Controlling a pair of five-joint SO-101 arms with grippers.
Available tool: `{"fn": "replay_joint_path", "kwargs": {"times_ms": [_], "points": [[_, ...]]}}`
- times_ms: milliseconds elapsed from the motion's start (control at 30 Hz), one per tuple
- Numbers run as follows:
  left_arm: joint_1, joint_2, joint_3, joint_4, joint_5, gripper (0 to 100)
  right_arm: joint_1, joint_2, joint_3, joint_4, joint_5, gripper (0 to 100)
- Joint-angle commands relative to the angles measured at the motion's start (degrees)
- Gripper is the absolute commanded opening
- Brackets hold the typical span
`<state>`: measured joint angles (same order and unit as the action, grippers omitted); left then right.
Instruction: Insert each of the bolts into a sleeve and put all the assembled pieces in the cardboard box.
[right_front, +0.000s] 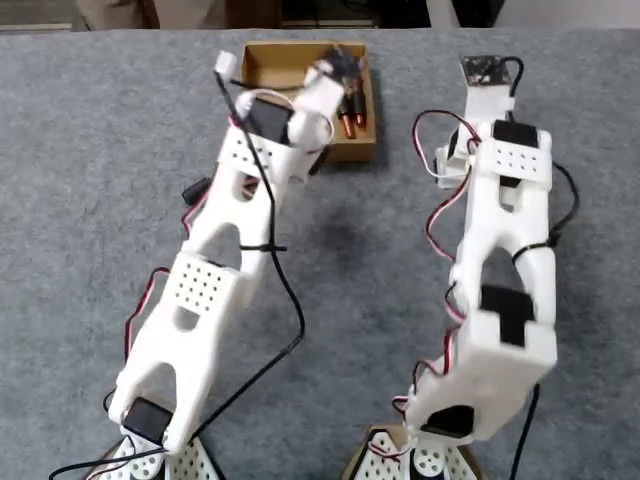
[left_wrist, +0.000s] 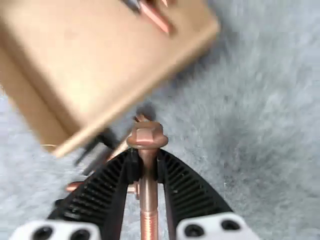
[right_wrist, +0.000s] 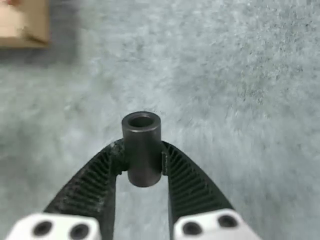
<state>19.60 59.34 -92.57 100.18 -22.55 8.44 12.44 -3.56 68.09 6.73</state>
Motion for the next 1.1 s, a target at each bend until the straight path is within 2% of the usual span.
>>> {"fn": "replay_joint_path", "kwargs": {"times_ms": [0,200,467,633,833,967,1067], "points": [[-0.88,-11.30,3.60,0.88,3.16,2,-2.07,-12.00,-1.01,5.89,1.76,0.2],[-2.64,-29.41,21.54,0.88,6.77,2,-4.53,-26.42,2.51,11.34,5.19,0.2],[-5.27,-55.60,48.09,0.62,6.77,2,-11.47,-47.96,17.63,11.69,9.32,0.2],[-5.98,-69.05,62.68,-0.70,6.95,2,-14.55,-62.37,27.38,11.69,8.88,0.2],[-5.71,-86.55,82.29,-9.05,6.95,2,-19.12,-78.46,39.60,11.25,8.88,0.2],[-5.98,-98.07,97.67,-20.75,11.69,2,-25.45,-88.13,46.55,7.30,8.79,0.2],[-5.98,-105.89,107.52,-29.71,15.12,2,-29.67,-94.29,54.46,-0.88,6.24,0.2]]}}
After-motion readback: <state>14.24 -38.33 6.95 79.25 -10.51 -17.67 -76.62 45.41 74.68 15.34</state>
